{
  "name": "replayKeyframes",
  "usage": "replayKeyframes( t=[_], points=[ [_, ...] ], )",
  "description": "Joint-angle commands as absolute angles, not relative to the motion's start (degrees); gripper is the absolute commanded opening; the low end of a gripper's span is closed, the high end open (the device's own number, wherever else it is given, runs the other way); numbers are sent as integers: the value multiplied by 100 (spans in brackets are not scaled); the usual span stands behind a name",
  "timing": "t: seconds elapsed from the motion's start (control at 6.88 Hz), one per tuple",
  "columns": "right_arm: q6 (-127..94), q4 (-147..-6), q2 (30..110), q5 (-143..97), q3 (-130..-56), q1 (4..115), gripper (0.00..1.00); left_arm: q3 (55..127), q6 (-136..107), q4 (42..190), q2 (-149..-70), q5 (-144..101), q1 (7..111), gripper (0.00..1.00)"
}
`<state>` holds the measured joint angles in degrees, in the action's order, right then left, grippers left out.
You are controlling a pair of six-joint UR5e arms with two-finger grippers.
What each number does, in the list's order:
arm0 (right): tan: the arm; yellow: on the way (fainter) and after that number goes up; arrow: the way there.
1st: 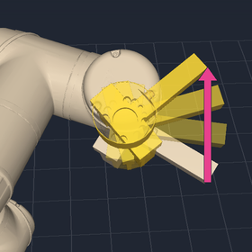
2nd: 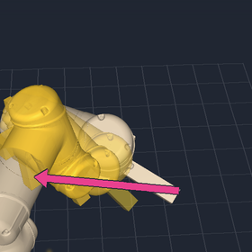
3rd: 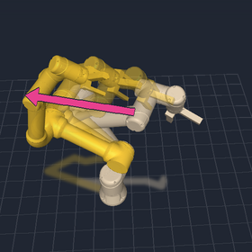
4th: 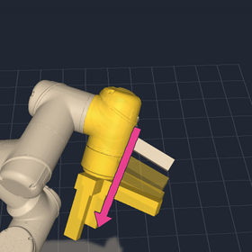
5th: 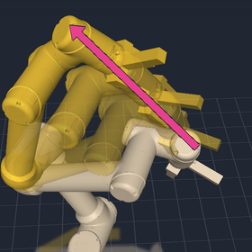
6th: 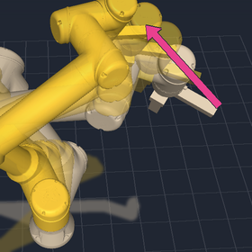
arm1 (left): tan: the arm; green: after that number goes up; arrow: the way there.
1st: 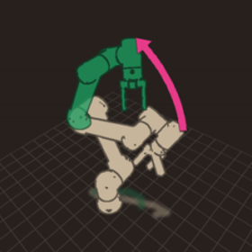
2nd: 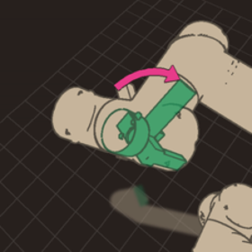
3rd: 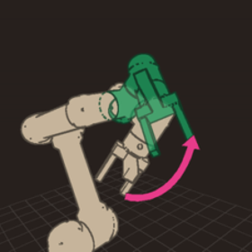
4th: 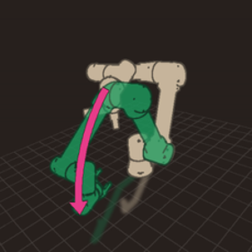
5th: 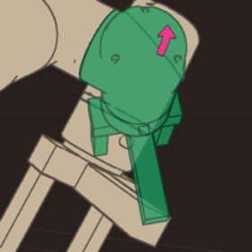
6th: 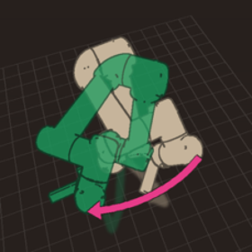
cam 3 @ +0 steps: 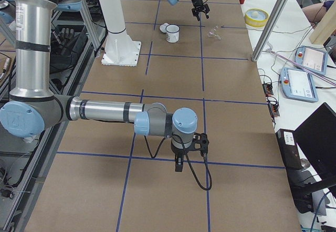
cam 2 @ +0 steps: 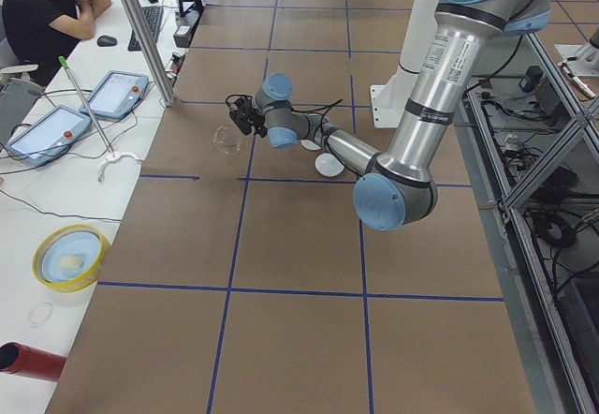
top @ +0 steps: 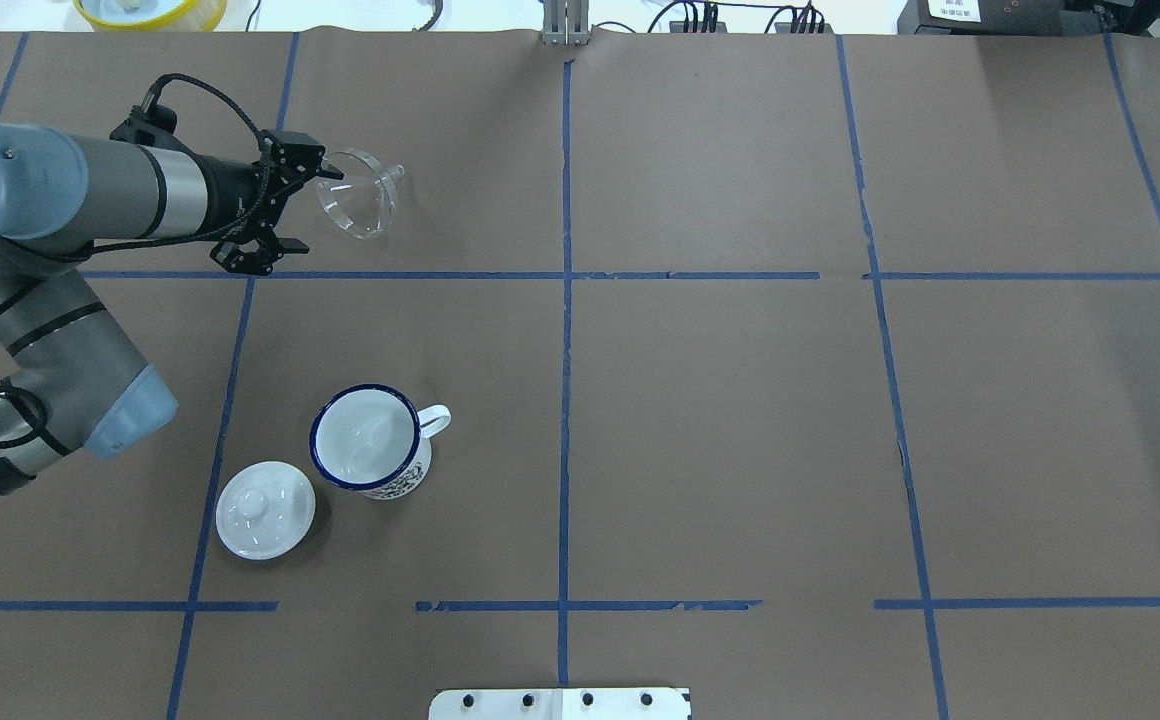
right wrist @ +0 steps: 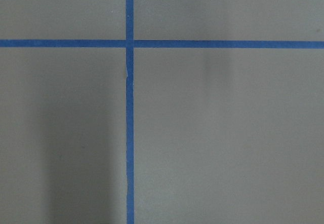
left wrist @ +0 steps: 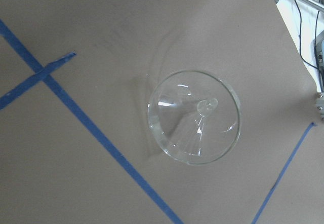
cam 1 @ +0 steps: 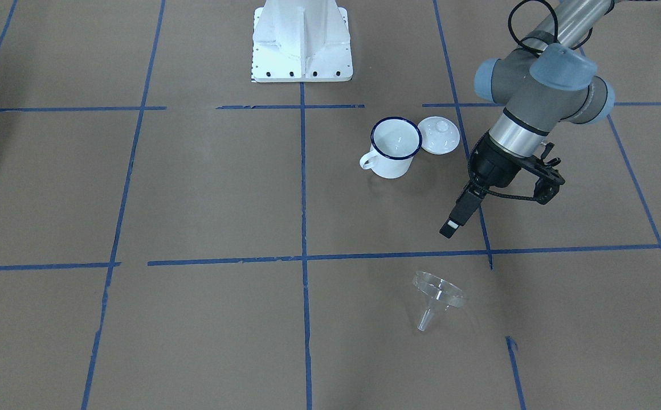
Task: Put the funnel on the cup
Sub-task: 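Move the left gripper to the clear glass funnel, then grasp the glass funnel rim with the left gripper and lift it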
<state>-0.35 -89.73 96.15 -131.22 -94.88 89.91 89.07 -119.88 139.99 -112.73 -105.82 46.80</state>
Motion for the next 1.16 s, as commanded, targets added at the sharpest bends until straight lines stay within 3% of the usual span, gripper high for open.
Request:
replayKeyframes(
  t=[0.0,1.02],
  points=[
    [-35,-8974,9615,-13122,-9492,8991,100,8143,-12076,14194,-11783,-9970,4685,100],
    [-35,-8974,9615,-13122,-9483,8991,100,6954,-12656,15387,-12199,-9132,4658,93]
  ],
)
